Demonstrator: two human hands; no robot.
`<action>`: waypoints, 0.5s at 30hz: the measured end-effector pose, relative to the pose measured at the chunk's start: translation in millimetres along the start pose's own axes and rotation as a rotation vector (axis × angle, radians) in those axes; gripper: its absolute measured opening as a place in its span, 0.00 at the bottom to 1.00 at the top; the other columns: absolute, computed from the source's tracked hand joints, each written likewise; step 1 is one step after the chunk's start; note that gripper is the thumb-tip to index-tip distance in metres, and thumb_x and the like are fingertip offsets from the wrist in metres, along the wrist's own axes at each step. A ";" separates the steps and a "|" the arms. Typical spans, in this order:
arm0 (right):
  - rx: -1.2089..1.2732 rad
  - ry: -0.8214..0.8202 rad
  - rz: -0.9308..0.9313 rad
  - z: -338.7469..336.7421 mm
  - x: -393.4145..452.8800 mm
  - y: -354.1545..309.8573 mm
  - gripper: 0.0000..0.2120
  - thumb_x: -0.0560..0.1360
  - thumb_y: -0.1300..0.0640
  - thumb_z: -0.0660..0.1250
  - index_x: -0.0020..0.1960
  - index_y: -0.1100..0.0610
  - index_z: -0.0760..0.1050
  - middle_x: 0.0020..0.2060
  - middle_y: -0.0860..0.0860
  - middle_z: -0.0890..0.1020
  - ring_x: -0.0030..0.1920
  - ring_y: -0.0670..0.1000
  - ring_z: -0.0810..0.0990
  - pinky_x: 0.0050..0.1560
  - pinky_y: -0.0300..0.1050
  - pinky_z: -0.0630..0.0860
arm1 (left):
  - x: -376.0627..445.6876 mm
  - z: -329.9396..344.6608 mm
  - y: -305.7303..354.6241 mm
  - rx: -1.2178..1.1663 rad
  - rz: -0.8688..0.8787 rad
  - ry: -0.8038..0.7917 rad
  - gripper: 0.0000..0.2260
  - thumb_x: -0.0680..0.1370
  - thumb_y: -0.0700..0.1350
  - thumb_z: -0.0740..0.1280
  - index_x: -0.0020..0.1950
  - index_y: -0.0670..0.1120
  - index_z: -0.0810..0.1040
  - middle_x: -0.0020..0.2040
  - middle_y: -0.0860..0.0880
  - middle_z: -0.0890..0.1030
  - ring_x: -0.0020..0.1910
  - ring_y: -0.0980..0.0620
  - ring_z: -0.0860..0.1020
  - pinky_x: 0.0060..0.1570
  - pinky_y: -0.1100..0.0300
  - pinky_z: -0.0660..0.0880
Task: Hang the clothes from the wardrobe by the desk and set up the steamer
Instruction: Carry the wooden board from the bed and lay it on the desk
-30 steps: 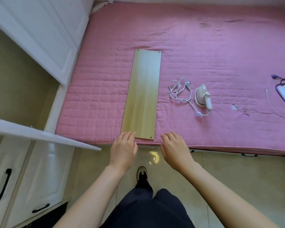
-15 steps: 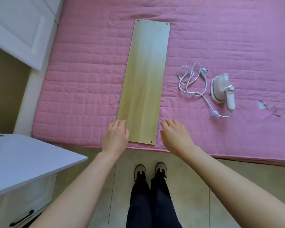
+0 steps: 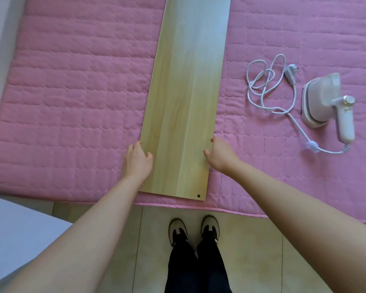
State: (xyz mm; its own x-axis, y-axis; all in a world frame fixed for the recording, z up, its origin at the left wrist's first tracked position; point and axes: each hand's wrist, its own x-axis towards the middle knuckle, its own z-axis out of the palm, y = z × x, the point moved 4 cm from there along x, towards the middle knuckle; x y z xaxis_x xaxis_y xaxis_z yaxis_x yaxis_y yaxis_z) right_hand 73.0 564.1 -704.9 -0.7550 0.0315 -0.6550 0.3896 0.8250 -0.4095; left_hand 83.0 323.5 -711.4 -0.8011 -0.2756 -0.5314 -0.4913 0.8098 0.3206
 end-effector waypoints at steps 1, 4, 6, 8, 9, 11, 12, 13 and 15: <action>0.017 0.011 0.021 2.6 8.6 3.1 0.19 0.78 0.59 0.59 0.66 0.66 0.65 0.63 0.62 0.73 0.61 0.61 0.73 0.53 0.48 0.70 | 6.3 4.9 -2.1 0.013 -0.001 -0.002 0.23 0.79 0.45 0.62 0.73 0.40 0.65 0.70 0.39 0.69 0.68 0.39 0.67 0.67 0.48 0.64; 0.049 0.036 0.077 8.7 26.1 8.7 0.18 0.78 0.58 0.61 0.64 0.67 0.65 0.62 0.63 0.73 0.60 0.62 0.74 0.50 0.46 0.69 | 21.2 14.1 -4.6 0.031 -0.010 0.002 0.25 0.79 0.48 0.63 0.73 0.40 0.63 0.70 0.38 0.67 0.68 0.37 0.66 0.67 0.47 0.63; 0.033 0.033 0.112 13.9 30.7 8.2 0.20 0.79 0.55 0.61 0.65 0.68 0.64 0.62 0.63 0.74 0.61 0.62 0.73 0.53 0.48 0.69 | 27.0 17.1 -2.7 0.026 -0.007 0.011 0.26 0.79 0.50 0.64 0.73 0.41 0.63 0.70 0.39 0.66 0.68 0.37 0.65 0.67 0.47 0.62; 0.053 0.028 0.130 20.9 34.3 7.3 0.23 0.79 0.52 0.62 0.66 0.67 0.64 0.62 0.61 0.74 0.62 0.63 0.72 0.55 0.49 0.70 | 29.7 17.4 0.0 0.059 0.003 0.035 0.27 0.79 0.52 0.64 0.73 0.42 0.63 0.69 0.40 0.65 0.68 0.38 0.64 0.65 0.46 0.63; 0.070 0.030 0.138 24.5 36.8 7.7 0.24 0.78 0.51 0.62 0.66 0.67 0.64 0.62 0.62 0.75 0.61 0.63 0.73 0.55 0.49 0.70 | 31.5 17.7 -0.1 0.079 0.004 0.044 0.28 0.78 0.53 0.65 0.73 0.42 0.62 0.69 0.40 0.65 0.67 0.38 0.63 0.65 0.45 0.64; 0.090 0.028 0.165 28.8 39.8 9.0 0.25 0.78 0.50 0.63 0.66 0.67 0.64 0.61 0.63 0.74 0.61 0.63 0.73 0.53 0.48 0.70 | 36.7 20.1 -3.4 0.049 -0.021 0.014 0.31 0.77 0.54 0.66 0.75 0.43 0.60 0.69 0.39 0.64 0.68 0.38 0.63 0.66 0.46 0.63; 0.099 0.029 0.175 29.2 41.1 9.7 0.25 0.77 0.51 0.64 0.65 0.68 0.64 0.60 0.63 0.75 0.60 0.63 0.73 0.51 0.47 0.69 | 39.6 22.2 -5.5 0.010 -0.043 -0.016 0.32 0.77 0.55 0.66 0.75 0.43 0.58 0.70 0.39 0.64 0.69 0.37 0.62 0.67 0.46 0.62; 0.105 0.028 0.184 28.0 41.1 9.9 0.24 0.77 0.51 0.64 0.64 0.68 0.65 0.59 0.62 0.75 0.59 0.62 0.74 0.48 0.47 0.69 | 42.2 24.2 -7.4 -0.018 -0.060 -0.038 0.34 0.77 0.55 0.67 0.76 0.43 0.57 0.70 0.38 0.63 0.70 0.37 0.62 0.68 0.46 0.60; 0.085 0.032 0.170 24.1 41.8 10.6 0.22 0.76 0.53 0.65 0.62 0.68 0.67 0.57 0.62 0.76 0.57 0.62 0.75 0.47 0.47 0.70 | 44.7 26.5 -8.9 -0.011 -0.076 -0.049 0.37 0.76 0.56 0.68 0.77 0.43 0.55 0.70 0.37 0.63 0.70 0.36 0.62 0.70 0.47 0.59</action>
State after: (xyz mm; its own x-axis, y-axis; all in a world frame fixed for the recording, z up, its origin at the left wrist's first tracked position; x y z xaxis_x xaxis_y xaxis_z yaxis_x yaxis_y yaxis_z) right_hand 58.2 560.6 -752.0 -0.6900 0.1855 -0.6996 0.5552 0.7558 -0.3472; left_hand 60.6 317.7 -758.8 -0.7440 -0.3099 -0.5920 -0.5536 0.7819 0.2865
